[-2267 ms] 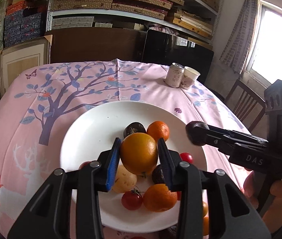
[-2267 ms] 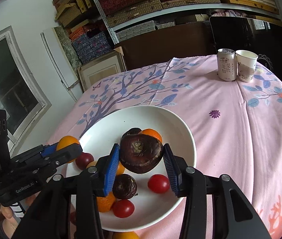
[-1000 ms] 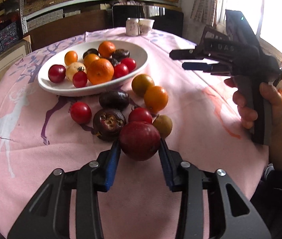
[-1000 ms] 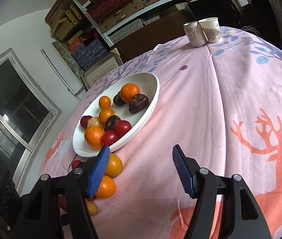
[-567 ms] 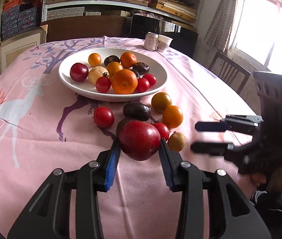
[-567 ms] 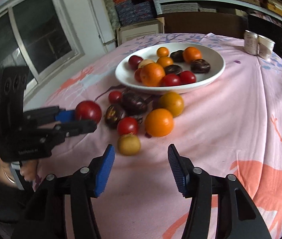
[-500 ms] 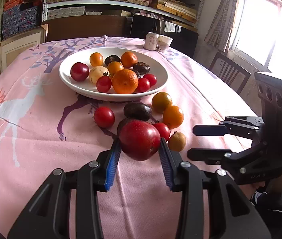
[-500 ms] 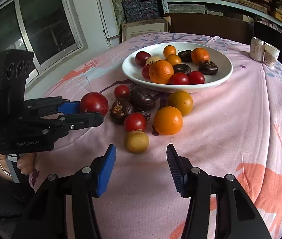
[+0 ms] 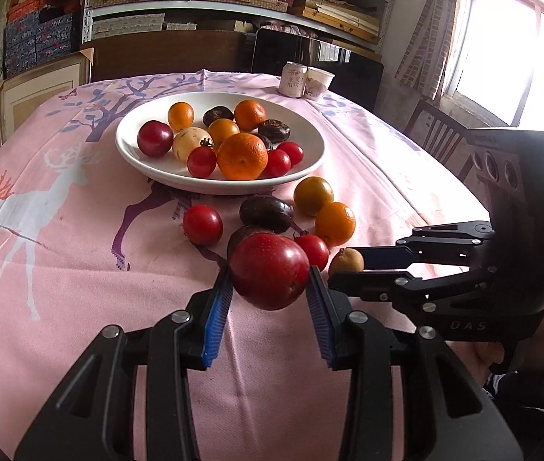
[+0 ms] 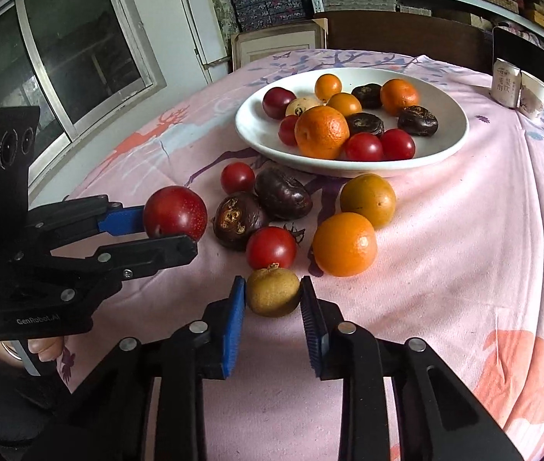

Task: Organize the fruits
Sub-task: 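Grasp a large red tomato with the left tool while the right tool grasps a small yellow-brown fruit, then lower both fruits into the white plate and open both tools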

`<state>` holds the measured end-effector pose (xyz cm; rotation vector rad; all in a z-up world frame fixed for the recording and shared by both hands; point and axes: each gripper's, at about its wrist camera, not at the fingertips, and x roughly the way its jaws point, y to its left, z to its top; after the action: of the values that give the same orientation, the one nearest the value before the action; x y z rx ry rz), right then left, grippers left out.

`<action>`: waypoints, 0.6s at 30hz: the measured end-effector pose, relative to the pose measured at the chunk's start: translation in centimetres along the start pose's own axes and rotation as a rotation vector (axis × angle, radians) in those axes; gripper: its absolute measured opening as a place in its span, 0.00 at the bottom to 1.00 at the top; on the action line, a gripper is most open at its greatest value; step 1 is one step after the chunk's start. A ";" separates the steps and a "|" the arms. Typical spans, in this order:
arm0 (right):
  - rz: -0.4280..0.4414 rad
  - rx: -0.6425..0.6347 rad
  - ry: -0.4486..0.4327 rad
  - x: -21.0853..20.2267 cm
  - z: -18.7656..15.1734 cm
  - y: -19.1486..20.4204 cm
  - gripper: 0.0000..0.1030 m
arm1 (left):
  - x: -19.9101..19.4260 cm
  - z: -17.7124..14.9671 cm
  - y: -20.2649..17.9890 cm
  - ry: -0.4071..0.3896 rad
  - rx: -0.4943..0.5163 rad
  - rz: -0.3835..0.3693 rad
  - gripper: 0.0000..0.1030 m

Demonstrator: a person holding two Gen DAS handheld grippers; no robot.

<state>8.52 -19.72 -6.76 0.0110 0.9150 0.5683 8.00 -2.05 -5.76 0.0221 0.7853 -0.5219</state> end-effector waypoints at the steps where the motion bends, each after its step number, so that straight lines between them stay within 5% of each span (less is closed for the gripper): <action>1: 0.005 0.009 -0.007 -0.2 0.0 -0.2 0.28 | 0.0 0.0 0.0 0.000 0.000 0.001 0.37; 10: 0.089 0.107 -0.089 -2.3 -0.1 -2.1 0.28 | -0.4 0.0 0.6 -0.006 -0.021 -0.036 0.38; 18: 0.046 0.146 -0.186 -5.5 2.9 -4.6 0.28 | -0.9 2.6 1.3 -0.033 -0.010 0.007 0.38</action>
<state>10.23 -25.58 -1.98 0.2136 0.7747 0.5330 9.83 -1.07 -3.53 0.0065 0.7554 -0.5104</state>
